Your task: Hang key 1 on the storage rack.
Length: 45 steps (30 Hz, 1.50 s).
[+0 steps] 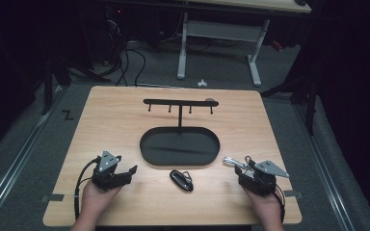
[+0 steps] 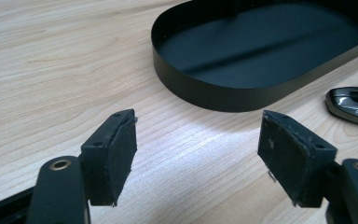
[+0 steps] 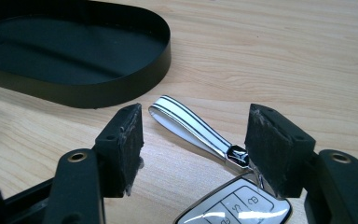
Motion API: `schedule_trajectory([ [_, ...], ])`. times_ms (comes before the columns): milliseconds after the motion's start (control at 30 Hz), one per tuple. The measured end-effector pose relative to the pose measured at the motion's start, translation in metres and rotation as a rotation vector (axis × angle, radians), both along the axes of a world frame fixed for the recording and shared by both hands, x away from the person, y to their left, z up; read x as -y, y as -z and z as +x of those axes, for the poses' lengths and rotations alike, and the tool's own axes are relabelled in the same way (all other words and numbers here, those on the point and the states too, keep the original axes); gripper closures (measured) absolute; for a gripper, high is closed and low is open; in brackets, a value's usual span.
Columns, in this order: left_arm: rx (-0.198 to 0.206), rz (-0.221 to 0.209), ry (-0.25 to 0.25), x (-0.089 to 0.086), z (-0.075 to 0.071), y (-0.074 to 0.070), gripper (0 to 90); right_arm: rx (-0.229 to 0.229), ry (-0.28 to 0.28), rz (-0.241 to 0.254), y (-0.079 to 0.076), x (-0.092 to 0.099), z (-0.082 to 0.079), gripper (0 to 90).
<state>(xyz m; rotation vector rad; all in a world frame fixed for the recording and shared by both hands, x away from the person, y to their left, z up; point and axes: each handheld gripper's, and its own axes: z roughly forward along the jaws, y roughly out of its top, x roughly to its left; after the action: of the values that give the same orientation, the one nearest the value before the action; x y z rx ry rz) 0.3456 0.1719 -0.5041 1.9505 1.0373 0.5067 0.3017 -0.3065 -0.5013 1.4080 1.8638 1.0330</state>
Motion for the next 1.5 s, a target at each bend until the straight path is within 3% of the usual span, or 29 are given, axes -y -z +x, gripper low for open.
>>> schedule_trajectory([
  [633, -0.010, 0.025, -0.012, 0.000, 0.002, 0.002, 29.1, -0.010, 0.013, 0.005, -0.001, 0.004, 0.001, 37.4],
  [767, -0.022, 0.031, -0.017, -0.001, -0.001, -0.004, 28.9, -0.006, 0.016, 0.000, -0.002, 0.003, 0.000, 37.3],
  [867, -0.032, 0.058, -0.009, 0.000, -0.005, -0.009, 27.4, -0.001, 0.012, -0.004, -0.003, 0.003, 0.000, 37.4],
  [933, -0.027, 0.110, -0.008, 0.000, -0.010, -0.004, 24.6, -0.001, 0.007, -0.008, -0.004, 0.002, -0.001, 37.4],
  [1067, -0.066, 0.057, -0.015, -0.007, -0.010, 0.008, 20.8, -0.020, -0.019, -0.013, -0.001, -0.002, 0.001, 38.1],
  [1200, -0.025, 0.072, -0.019, -0.007, -0.007, 0.005, 22.3, -0.027, -0.037, -0.026, -0.002, -0.009, 0.001, 38.3],
  [1267, -0.030, 0.062, -0.017, -0.008, -0.007, 0.006, 25.1, -0.029, -0.048, -0.027, -0.003, -0.013, 0.001, 38.2],
  [1500, -0.041, 0.093, -0.011, -0.013, -0.009, 0.010, 27.5, -0.046, -0.085, -0.041, -0.003, -0.028, 0.000, 37.4],
])
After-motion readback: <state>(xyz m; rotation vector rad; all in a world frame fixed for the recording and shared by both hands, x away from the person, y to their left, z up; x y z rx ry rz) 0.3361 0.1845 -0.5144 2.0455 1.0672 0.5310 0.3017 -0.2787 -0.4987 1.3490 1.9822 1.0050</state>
